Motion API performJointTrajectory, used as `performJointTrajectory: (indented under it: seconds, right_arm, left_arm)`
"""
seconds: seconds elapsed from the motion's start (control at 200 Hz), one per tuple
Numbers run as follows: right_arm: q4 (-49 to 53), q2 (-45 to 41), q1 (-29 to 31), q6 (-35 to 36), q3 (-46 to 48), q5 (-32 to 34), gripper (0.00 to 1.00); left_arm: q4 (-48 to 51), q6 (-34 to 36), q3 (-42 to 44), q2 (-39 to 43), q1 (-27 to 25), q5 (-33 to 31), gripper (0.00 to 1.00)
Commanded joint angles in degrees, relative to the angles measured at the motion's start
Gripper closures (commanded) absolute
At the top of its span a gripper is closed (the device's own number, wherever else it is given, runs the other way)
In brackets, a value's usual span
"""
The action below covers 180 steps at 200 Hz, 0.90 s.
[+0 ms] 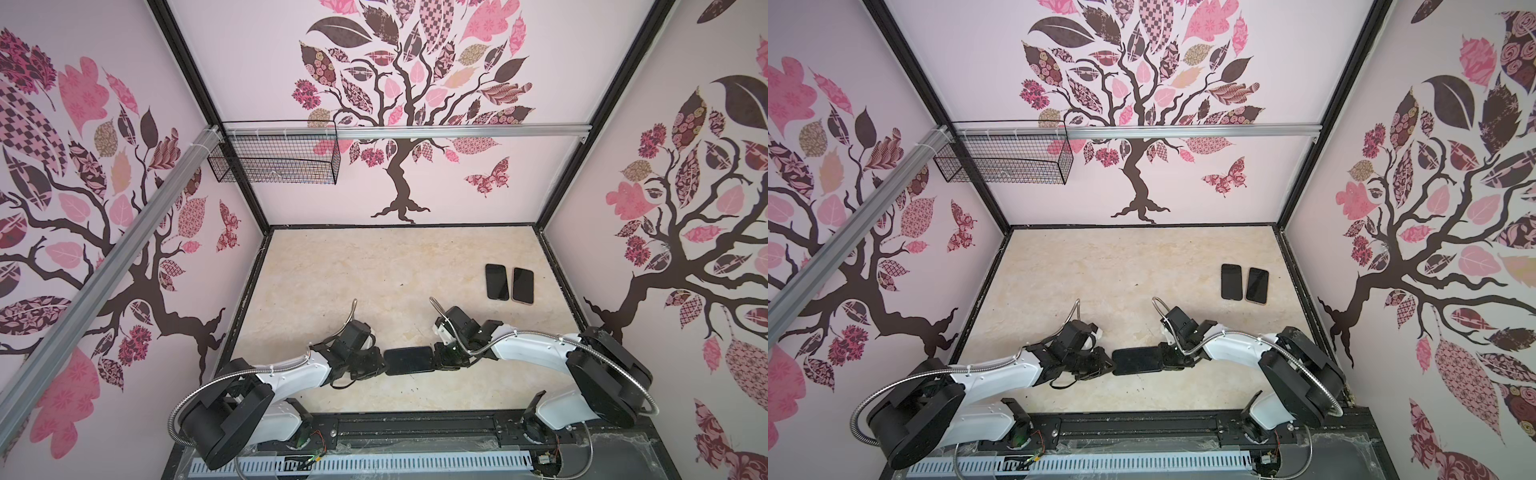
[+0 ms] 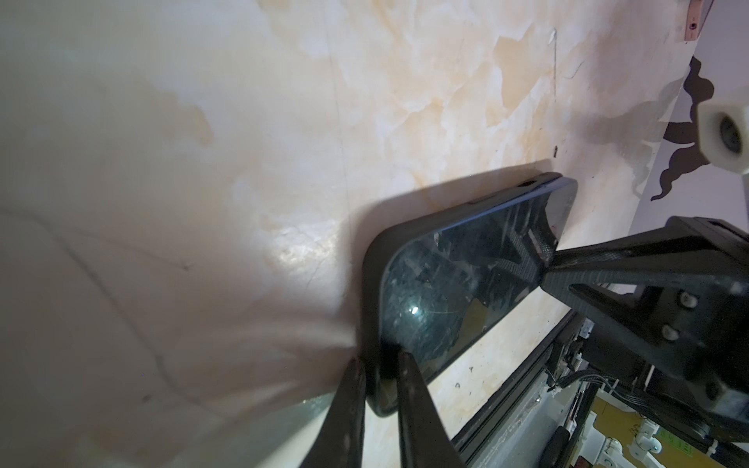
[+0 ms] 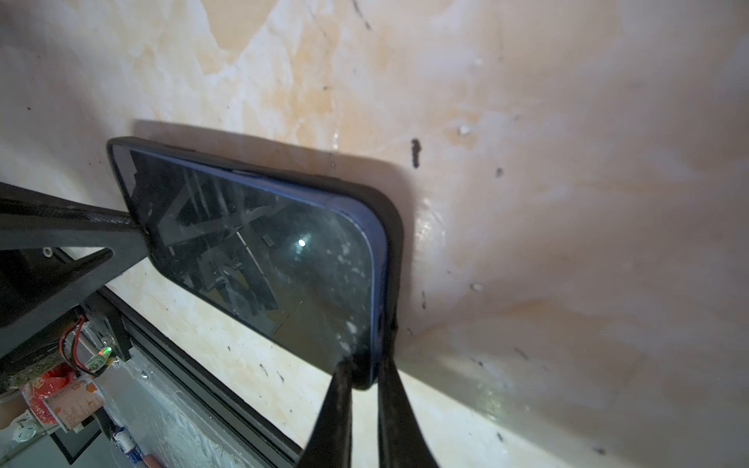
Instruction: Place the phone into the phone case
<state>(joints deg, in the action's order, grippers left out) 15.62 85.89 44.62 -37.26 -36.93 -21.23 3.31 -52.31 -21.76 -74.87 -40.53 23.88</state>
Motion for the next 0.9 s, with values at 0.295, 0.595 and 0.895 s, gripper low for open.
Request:
performJointTrajectory:
  seconds: [0.295,0.595,0.895]
  right_arm:
    - [-11.76,16.33,8.86,1.78,3.40,5.85,0.90]
    - [-6.28,15.71,9.25,3.14,1.18,10.45,0.90]
    - [-4.64,17.41,9.38,3.77,-0.58,12.42,0.91]
  left_arm:
    - [-5.07,0.02,1.04,-2.67,-1.92,1.78,0.84]
    - [-4.95,0.02,1.61,-1.99,-1.92,1.61,0.84]
    - [-4.71,0.11,2.02,-1.34,-1.96,1.43,0.84]
